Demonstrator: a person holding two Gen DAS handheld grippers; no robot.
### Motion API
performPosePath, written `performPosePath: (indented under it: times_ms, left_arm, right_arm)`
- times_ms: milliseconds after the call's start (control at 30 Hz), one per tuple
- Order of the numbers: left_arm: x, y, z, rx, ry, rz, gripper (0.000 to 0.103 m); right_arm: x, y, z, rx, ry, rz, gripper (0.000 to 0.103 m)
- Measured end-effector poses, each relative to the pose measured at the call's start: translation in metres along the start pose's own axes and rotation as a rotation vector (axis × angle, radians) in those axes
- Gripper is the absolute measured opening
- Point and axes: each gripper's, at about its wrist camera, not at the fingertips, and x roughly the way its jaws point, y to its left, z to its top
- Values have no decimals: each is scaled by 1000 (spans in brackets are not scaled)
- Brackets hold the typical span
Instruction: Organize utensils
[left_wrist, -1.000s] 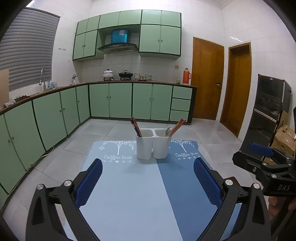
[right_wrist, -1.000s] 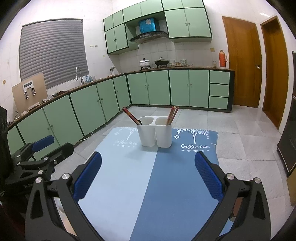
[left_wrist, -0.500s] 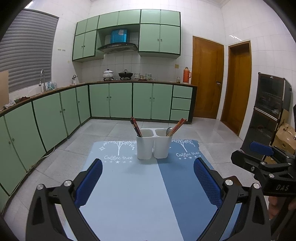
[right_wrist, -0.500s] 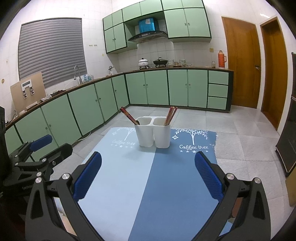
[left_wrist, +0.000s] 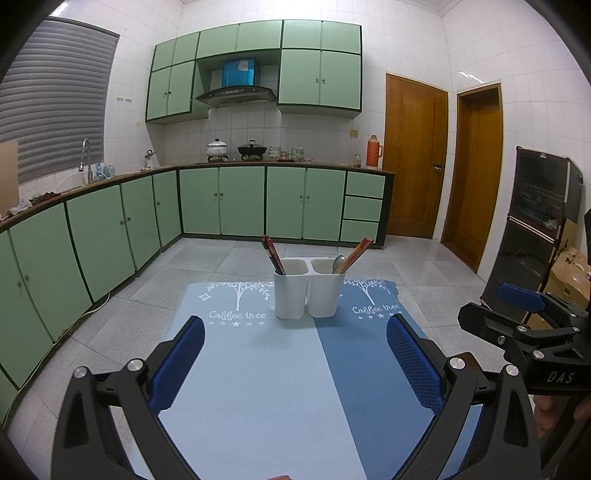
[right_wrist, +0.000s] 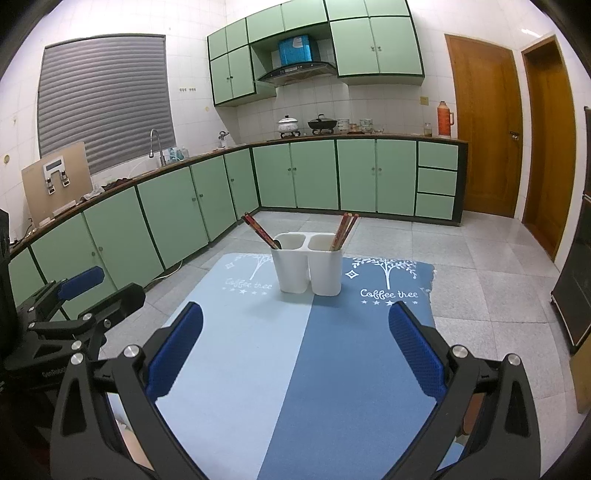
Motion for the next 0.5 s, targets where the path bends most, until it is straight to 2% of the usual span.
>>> performPosePath:
  times_ms: [500]
  left_arm:
    - [-1,1,1,-3,-4,-1,97]
  right_arm:
    - [-2,3,1,-4,-3,0,98]
